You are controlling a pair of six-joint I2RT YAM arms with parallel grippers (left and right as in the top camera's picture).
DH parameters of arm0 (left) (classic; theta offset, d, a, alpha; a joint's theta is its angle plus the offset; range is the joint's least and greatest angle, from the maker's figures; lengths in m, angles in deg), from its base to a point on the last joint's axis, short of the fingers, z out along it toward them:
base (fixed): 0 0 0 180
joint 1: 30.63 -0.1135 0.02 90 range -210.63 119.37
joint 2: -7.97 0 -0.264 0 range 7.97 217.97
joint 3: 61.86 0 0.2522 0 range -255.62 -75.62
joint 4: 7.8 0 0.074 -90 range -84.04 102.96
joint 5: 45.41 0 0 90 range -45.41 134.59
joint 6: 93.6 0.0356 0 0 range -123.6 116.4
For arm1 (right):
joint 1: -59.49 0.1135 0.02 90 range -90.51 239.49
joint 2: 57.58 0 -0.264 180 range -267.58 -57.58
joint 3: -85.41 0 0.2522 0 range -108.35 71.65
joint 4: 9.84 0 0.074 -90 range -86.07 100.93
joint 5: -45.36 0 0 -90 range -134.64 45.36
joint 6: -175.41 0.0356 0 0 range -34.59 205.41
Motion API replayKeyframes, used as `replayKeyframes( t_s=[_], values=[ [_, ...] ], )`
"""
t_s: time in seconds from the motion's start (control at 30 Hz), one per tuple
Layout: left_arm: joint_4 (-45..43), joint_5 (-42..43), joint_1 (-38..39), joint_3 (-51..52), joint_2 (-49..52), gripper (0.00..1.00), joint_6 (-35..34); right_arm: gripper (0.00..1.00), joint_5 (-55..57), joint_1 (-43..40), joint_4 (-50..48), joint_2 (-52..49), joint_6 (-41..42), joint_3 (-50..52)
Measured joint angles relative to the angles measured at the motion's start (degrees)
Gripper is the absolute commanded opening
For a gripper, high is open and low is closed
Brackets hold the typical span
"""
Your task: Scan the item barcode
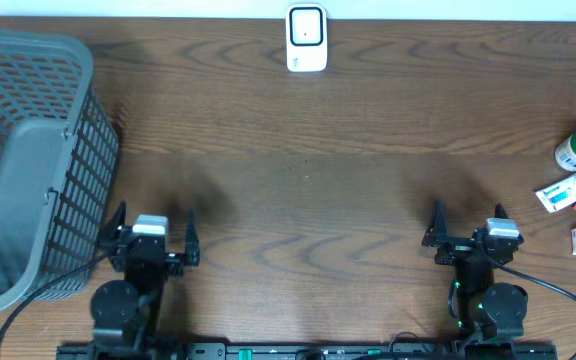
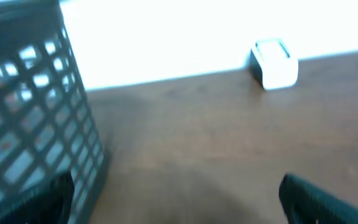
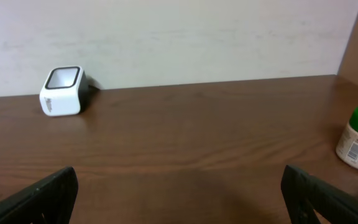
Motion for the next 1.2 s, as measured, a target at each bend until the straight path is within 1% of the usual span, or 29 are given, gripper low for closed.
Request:
replayKeyframes(
  t_s=[0.07, 0.13, 0.3, 1.2],
  values=[
    [-5.0, 0.0, -0.1, 3.8, 0.0, 0.99, 0.0, 0.99, 0.0, 0.0, 0.0, 0.0, 0.0, 0.0],
    [-7.0, -0.1, -0.3, 6.3, -0.4, 0.99, 0.0, 0.99, 0.0, 0.0, 0.0, 0.0, 0.0, 0.0],
    [-7.4, -0.1, -2.4, 9.4, -2.8, 0.99, 0.0, 0.99, 0.0, 0.0, 0.0, 0.0, 0.0, 0.0],
    [-8.0, -0.3, -2.7, 9.7, -3.2, 0.99, -1.7, 0.99, 0.0, 0.0, 0.0, 0.0, 0.0, 0.0]
  ],
)
